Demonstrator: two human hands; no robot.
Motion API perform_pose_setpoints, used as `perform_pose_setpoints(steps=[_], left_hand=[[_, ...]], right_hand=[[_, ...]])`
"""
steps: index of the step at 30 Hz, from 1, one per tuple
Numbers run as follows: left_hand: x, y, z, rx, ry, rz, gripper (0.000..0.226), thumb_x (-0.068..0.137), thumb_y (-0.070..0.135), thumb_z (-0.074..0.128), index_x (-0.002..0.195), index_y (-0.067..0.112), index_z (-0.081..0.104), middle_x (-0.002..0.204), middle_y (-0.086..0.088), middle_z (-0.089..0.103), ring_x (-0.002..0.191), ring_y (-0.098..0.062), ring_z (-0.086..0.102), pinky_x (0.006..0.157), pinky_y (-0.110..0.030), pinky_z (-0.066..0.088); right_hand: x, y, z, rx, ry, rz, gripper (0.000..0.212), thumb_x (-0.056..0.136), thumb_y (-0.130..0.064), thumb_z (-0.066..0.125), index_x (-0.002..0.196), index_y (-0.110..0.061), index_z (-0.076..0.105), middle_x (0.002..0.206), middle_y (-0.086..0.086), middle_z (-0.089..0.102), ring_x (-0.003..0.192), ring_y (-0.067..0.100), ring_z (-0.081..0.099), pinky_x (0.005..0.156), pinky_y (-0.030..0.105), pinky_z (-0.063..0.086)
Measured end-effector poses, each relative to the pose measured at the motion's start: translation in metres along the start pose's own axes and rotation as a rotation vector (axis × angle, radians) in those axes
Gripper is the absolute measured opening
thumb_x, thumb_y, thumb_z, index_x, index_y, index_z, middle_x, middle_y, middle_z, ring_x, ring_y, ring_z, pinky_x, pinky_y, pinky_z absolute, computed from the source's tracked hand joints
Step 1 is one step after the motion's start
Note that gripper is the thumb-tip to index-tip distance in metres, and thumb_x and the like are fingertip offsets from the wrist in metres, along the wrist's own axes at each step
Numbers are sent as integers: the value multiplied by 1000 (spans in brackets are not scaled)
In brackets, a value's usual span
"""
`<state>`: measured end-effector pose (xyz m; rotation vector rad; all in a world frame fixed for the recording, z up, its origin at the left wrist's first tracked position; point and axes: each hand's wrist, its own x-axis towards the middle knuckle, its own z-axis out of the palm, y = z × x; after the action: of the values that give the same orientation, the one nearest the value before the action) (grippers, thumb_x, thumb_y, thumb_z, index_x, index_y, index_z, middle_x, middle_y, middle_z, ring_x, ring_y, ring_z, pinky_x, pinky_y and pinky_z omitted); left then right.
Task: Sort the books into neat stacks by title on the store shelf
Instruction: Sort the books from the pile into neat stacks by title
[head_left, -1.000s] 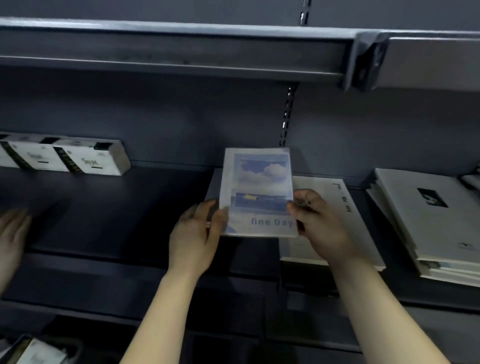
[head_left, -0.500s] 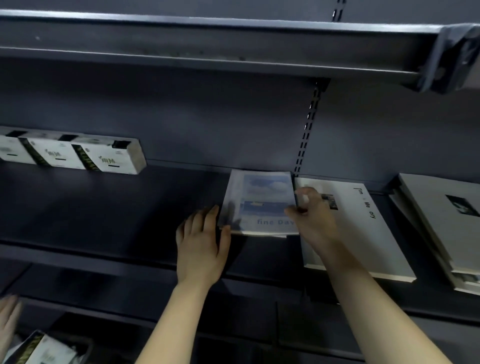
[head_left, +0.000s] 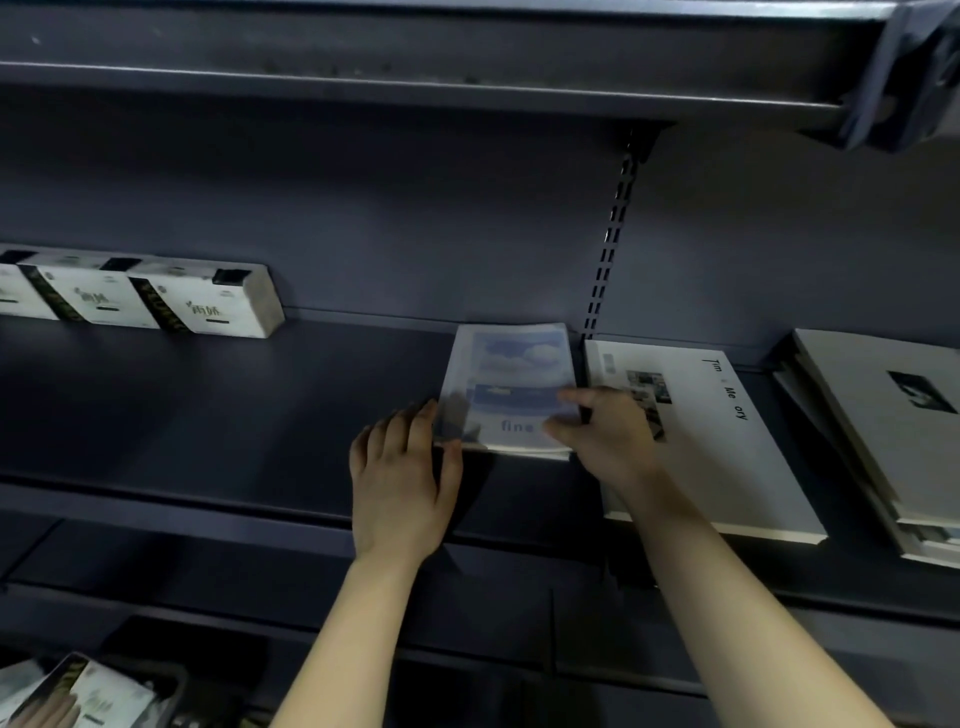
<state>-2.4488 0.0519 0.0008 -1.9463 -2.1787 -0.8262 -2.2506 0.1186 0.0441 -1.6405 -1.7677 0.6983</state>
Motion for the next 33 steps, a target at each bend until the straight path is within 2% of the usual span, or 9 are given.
perform_pose_setpoints(steps=[4,8,14,18,22,26,29,33], left_hand=[[0,0,1,12,-6,6,53,93,45,28,137,19,43,131,-6,54,120,-26,46,108,-43,24],[0,1,1,22,-6,9,55,93,46,26,136,18,45,131,-6,54,120,-27,47,107,-45,26],[0,1,2,34,-5,7,55,92,46,27,135,16,47,127,-7,56,118,-27,48,107,-44,25],[-1,1,2,36,-8,8,55,93,46,27,133,16,48,127,-6,56,117,-27,48,107,-45,25],[-1,1,2,28,2,-2,55,92,46,27,132,15,50,125,-8,57,116,-29,48,106,-45,25],[0,1,1,28,-4,-3,56,92,46,26,133,15,49,124,-8,59,115,-29,50,106,-45,26],[0,2,1,26,-4,0,56,93,47,26,133,16,48,124,-8,60,114,-29,51,106,-45,27],[0,2,1,20,-3,8,56,93,46,26,133,15,48,123,-8,60,114,-29,51,106,-45,26]], right_hand=[[2,-9,2,-33,12,-17,51,85,-21,72,131,-7,58,131,8,60,122,21,55,99,23,39],[0,-16,1,-83,26,-58,40,87,-19,69,124,-6,64,124,12,65,115,23,59,92,26,41],[3,-15,4,-176,16,-69,37,87,-23,68,120,-7,66,119,12,66,110,24,61,86,25,43],[3,-11,3,-253,33,-50,28,85,-31,70,104,-12,68,103,9,69,97,25,64,73,24,41],[-3,-11,-4,-251,-86,-54,44,80,-40,74,111,-11,60,100,5,64,95,22,61,72,26,43],[-6,-11,-10,-272,-229,-65,68,68,-24,86,125,-11,52,116,4,59,104,18,56,83,26,47],[-6,-10,-8,-293,-183,-81,62,70,-15,83,124,-10,52,120,9,59,105,21,56,82,26,48],[-6,-9,-5,-263,-132,-64,60,70,-13,83,124,-11,55,119,8,60,107,22,57,84,27,50]])
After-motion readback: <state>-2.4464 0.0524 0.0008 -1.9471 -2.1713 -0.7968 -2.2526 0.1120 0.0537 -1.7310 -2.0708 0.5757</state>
